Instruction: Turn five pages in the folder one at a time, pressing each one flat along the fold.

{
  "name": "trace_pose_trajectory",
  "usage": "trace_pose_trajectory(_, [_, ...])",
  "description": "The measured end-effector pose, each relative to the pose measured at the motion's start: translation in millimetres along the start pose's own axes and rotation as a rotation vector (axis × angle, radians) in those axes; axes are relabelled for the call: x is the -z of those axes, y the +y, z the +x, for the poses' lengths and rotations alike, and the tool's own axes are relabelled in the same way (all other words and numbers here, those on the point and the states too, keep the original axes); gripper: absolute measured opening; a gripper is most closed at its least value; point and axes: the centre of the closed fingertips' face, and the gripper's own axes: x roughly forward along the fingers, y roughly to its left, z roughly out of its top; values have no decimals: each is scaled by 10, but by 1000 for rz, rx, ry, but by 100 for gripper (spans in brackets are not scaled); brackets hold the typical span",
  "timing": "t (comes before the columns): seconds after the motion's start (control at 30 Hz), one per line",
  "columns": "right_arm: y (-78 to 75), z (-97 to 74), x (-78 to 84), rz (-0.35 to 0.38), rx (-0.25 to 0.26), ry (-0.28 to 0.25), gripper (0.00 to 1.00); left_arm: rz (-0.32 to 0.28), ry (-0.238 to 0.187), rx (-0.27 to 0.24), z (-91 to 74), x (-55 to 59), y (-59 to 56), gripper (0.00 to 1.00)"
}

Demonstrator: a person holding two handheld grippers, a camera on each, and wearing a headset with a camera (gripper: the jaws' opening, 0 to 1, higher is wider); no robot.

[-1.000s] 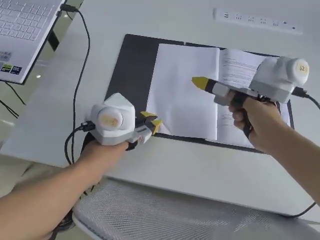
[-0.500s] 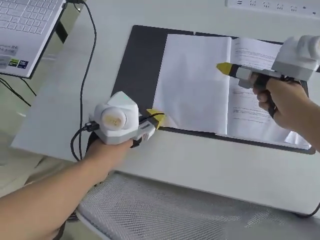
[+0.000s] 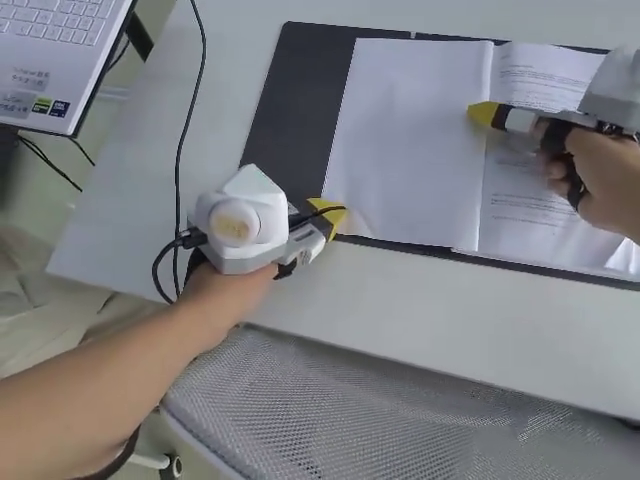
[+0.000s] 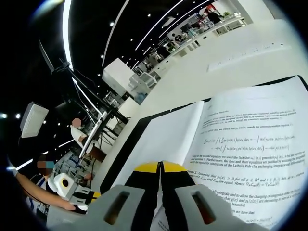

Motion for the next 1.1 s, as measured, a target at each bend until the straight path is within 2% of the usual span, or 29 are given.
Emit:
trace_pose_trajectory(0.17, [-173,92,-122,33,-3,-22,0,-6,-2,-2,16,12,19,0])
trace_pose_trajectory(0.37, [-303,189,-278,29,8,-33,0,-11,-7,0,25,18,27,0])
trace_pose_trajectory(0.8, [-479,314,-563,55,36,-103,0,-11,-10,1,36,20,34,0])
trace_pose_trajectory(1.1, [-603,435,-747,76,57,-123,0,-10,-10,0,34,19,30,0])
